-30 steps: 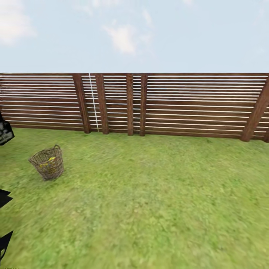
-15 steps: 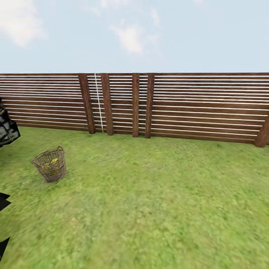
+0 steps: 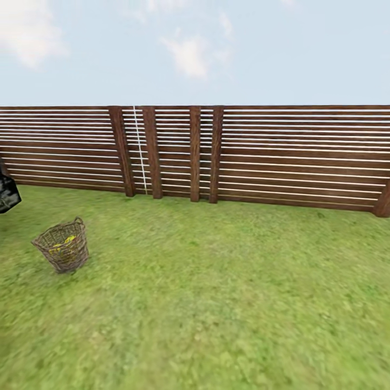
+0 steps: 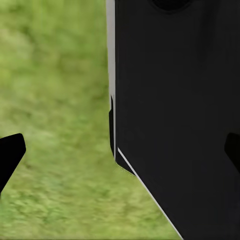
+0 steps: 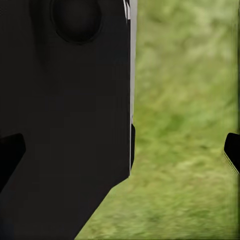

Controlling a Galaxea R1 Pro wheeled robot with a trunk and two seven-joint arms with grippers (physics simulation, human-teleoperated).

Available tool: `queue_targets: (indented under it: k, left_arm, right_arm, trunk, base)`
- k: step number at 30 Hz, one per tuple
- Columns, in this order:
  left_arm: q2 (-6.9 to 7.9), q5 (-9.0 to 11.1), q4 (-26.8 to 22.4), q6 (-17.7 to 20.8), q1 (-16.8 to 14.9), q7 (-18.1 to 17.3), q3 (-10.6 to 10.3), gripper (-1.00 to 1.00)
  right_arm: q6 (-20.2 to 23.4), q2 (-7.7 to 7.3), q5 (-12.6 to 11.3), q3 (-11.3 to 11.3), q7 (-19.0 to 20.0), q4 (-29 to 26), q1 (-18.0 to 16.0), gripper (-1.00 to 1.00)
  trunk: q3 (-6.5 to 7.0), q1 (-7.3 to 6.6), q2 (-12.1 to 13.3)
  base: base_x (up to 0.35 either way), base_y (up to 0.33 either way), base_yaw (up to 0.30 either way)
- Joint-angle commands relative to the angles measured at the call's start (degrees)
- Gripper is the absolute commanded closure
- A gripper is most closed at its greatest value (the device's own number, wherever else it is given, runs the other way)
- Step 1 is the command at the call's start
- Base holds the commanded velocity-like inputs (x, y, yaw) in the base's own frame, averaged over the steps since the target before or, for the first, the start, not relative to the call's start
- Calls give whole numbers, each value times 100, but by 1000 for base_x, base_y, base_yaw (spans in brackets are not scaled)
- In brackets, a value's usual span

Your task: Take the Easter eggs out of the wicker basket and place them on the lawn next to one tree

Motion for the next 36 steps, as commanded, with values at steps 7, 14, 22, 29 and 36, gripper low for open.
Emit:
queue_targets:
  k: [7,14,22,29,36]
  left_arm:
    - [0,1,-6,7,1,2,1,-100]
    - [0,1,-4,-1,0,2,3,-100]
    - [0,1,-6,-2,1,2,3,-100]
    - [0,1,-6,-2,0,3,4,-100]
    - [0,1,-6,-2,0,3,7,-100]
  right_arm:
    - [-5,0,-12,0,-6,13,-7,-100]
    - [-5,0,-13,0,-6,12,-7,-100]
    - [-5,3,-30,0,-6,15,-7,-100]
    - [-5,0,-31,0,-6,15,-7,-100]
    - [-5,0,-31,0,-6,15,-7,-100]
  trunk:
    - [-4,3,-2]
    - [-4,3,-2]
    - [-4,3,-2]
    - [-4,3,-2]
    - [-4,3,-2]
  base:
    - [285,-73,0]
    - [276,-73,0]
    - [256,-73,107]
    - [253,-73,239]
    - [253,-73,87]
